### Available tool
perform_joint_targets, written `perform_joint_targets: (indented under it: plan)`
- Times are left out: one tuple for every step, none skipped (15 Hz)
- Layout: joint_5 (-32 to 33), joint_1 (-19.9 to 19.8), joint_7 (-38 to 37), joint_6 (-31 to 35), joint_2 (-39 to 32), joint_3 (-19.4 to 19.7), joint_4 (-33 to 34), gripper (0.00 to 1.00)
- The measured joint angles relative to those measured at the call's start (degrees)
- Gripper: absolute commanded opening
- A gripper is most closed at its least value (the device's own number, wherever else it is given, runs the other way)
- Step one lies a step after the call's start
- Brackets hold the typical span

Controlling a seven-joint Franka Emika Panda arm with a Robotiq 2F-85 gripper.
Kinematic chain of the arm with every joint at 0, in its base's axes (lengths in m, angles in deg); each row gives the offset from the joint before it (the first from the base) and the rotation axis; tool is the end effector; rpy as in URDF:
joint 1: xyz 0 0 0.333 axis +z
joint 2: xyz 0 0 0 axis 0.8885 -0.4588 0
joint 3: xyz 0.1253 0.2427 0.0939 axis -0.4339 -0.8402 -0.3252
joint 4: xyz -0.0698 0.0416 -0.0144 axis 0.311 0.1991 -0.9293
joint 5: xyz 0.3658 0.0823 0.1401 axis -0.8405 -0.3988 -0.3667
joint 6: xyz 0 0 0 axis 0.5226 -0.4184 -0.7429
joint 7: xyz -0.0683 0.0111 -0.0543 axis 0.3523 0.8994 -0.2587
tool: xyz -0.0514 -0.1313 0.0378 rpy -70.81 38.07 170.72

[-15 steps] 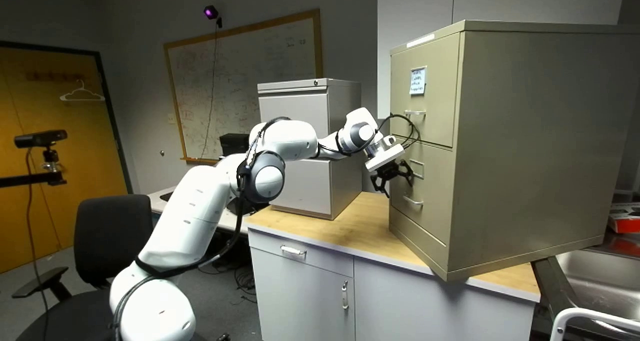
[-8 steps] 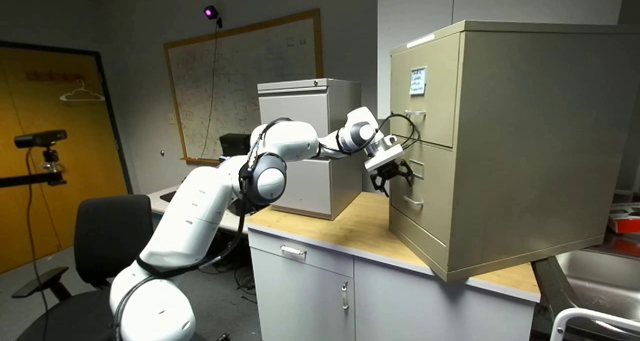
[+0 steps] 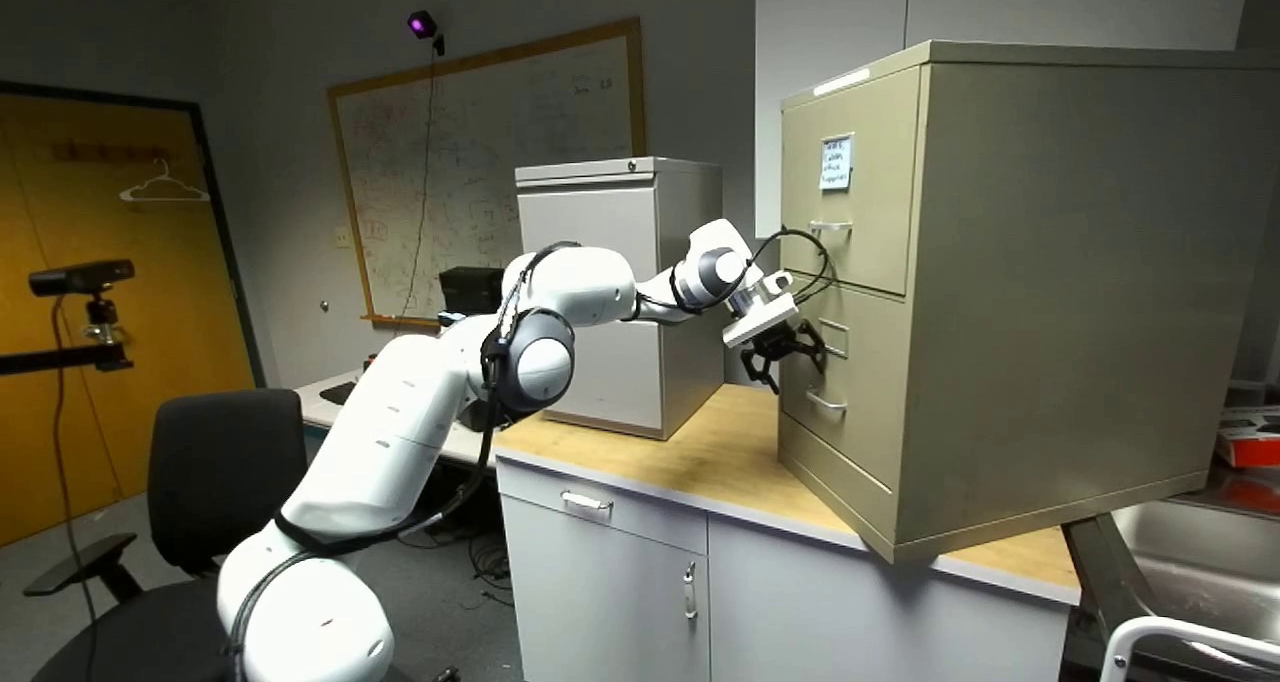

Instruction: Open the bottom drawer of the file cabinet

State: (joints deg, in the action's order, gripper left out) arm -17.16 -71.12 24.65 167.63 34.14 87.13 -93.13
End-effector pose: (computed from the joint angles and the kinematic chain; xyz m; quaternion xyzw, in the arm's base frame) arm 0.7307 -0.2214 0.4619 0.9534 0.1344 0.0568 0.2640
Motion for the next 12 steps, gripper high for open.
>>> perform_joint_targets:
  plan:
    - [0.06, 0.02, -0.01, -0.01, 0.0, 0.0, -0.01, 1.0]
    - [0.15, 0.05, -0.01, -0.02, 0.0, 0.0, -0.03, 1.0]
    - [0.22, 0.06, 0.06, -0.02, 0.02, 0.0, -0.07, 1.0]
    - [0.24, 0.06, 0.2, -0.02, 0.05, 0.0, -0.12, 1.0]
    - [0.25, 0.07, 0.34, -0.04, 0.09, 0.0, -0.17, 1.0]
    - [0.31, 0.08, 0.42, -0.12, 0.11, 0.0, -0.18, 1.0]
    - [0.43, 0.11, 0.43, -0.4, 0.12, 0.0, -0.19, 1.0]
    - [0.45, 0.18, 0.43, -0.87, 0.19, 0.0, -0.4, 1.0]
    - [0.39, 0.25, 0.52, -1.67, 0.28, -0.04, -1.24, 1.0]
    - [0.15, 0.17, 0.95, -1.89, 0.22, -0.08, -2.69, 1.0]
    - [0.31, -0.03, 1.82, -1.25, 0.2, -0.13, -4.23, 1.0]
    - [0.26, -0.32, 3.29, -0.33, 0.43, -0.16, -5.03, 1.0]
